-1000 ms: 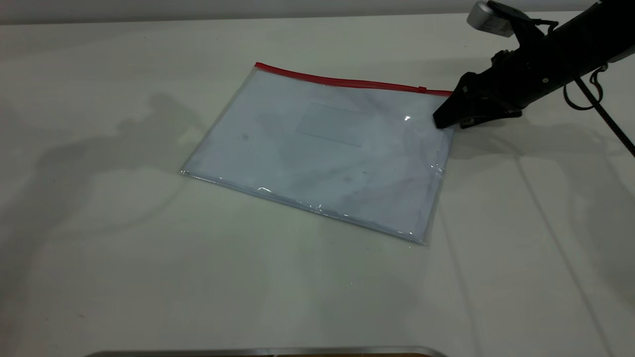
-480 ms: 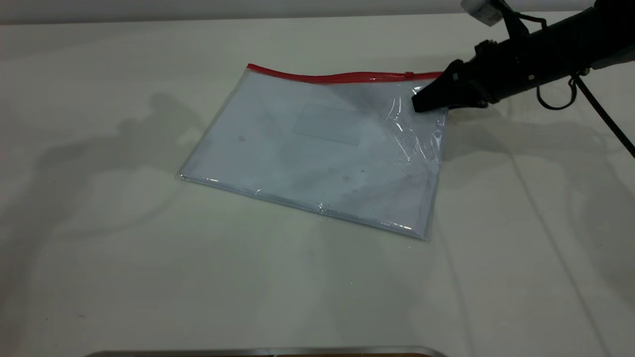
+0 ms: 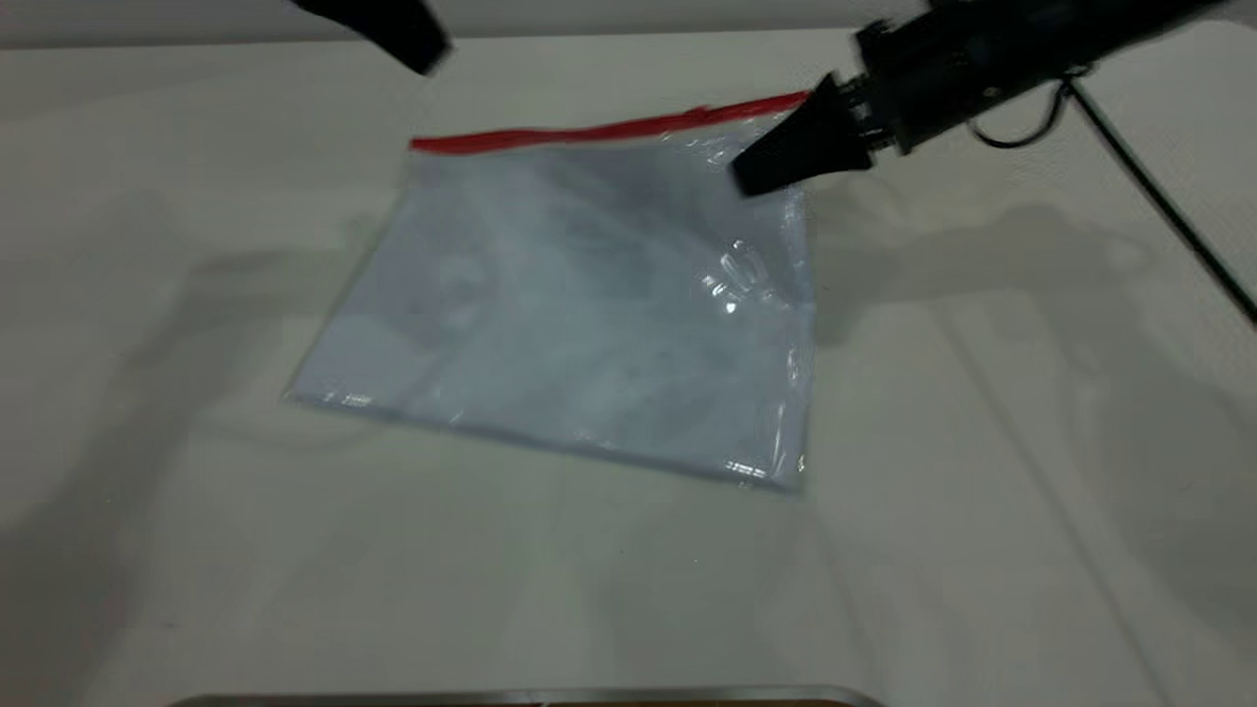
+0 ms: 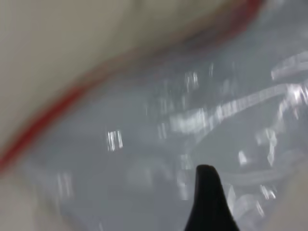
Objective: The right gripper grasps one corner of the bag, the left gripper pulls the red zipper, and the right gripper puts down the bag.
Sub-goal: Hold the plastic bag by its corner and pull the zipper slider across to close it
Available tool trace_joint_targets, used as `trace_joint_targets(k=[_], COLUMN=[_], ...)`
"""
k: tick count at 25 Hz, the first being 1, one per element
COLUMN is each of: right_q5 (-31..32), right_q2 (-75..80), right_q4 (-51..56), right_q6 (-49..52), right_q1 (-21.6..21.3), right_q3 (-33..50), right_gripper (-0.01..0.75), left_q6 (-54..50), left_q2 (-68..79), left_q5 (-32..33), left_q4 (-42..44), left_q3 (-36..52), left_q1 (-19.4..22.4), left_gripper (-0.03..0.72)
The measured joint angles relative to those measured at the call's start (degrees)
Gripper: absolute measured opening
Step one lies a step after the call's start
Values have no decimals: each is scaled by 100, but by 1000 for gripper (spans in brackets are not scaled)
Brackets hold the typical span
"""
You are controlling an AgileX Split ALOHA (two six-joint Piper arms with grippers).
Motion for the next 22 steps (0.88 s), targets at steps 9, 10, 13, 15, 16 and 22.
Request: trace_joint_targets(k=[9,10,13,15,16,22], right_q5=[93,87,87,75,47,-9], right_q2=[0,0,0,0,7,45], right_q4=[-577,-591,-594,-594,-594,-562], right_q6=[54,54,54,54,54,54], right_q1=[667,686,699,699,699,699], right_q3=[-443,-481,-556,-570,-570,-575], right_gripper=[33,33,33,33,33,33], left_q6=[940,1011,1160,1190,1197,1215], left_q2=[787,833,900,907,907,964], left_q5=[28,28,28,28,14,2], left_q4=[-13,-13,-19,-19,-19,-59], left_q3=[-668,-668,-668,-668,-668,-668], left_q1=[-601,-647,-748,-778,-792,-814], left_gripper=[565,565,565,565,565,556])
